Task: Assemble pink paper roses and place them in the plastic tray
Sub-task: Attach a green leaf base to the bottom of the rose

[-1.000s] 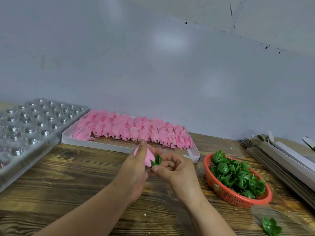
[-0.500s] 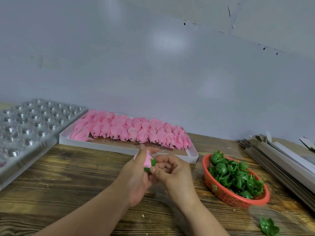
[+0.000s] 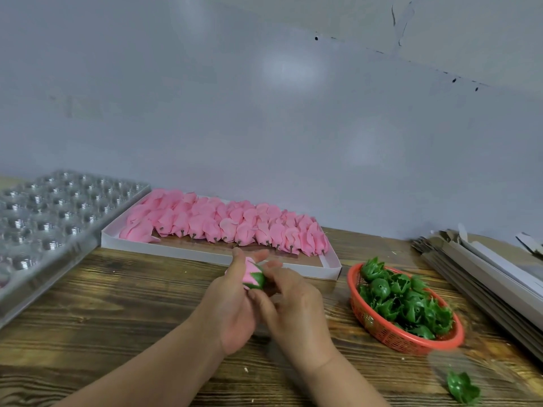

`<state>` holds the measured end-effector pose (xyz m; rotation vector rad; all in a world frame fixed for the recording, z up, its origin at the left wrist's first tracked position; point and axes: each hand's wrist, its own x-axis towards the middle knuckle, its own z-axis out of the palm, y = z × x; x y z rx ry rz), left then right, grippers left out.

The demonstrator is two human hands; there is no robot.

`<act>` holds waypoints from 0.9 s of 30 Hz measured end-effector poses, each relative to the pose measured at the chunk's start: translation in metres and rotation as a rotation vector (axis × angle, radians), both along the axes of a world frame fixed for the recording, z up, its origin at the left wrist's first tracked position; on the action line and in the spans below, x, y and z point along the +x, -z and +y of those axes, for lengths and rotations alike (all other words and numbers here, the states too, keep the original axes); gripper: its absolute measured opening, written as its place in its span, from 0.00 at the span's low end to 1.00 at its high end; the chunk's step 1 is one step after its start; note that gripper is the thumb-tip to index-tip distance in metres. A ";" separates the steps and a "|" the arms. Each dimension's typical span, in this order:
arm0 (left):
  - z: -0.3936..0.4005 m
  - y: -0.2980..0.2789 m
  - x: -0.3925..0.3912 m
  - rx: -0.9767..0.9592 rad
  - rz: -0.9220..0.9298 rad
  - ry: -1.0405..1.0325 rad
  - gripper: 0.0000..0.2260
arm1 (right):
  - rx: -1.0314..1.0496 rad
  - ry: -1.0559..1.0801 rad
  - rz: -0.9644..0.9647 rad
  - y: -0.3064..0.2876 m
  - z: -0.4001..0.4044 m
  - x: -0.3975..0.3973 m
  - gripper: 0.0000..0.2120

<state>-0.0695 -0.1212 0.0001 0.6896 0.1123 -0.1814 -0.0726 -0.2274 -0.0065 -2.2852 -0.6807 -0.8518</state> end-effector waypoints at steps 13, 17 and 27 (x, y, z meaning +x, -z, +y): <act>0.014 -0.002 0.002 -0.078 0.157 0.107 0.23 | -0.387 0.036 -0.407 -0.002 0.001 -0.003 0.09; 0.009 0.003 0.003 -0.062 0.161 0.150 0.24 | -0.405 0.047 -0.439 0.001 0.004 -0.001 0.06; -0.002 0.017 -0.003 0.099 -0.240 0.279 0.39 | 0.598 -0.168 0.407 -0.012 0.001 -0.001 0.06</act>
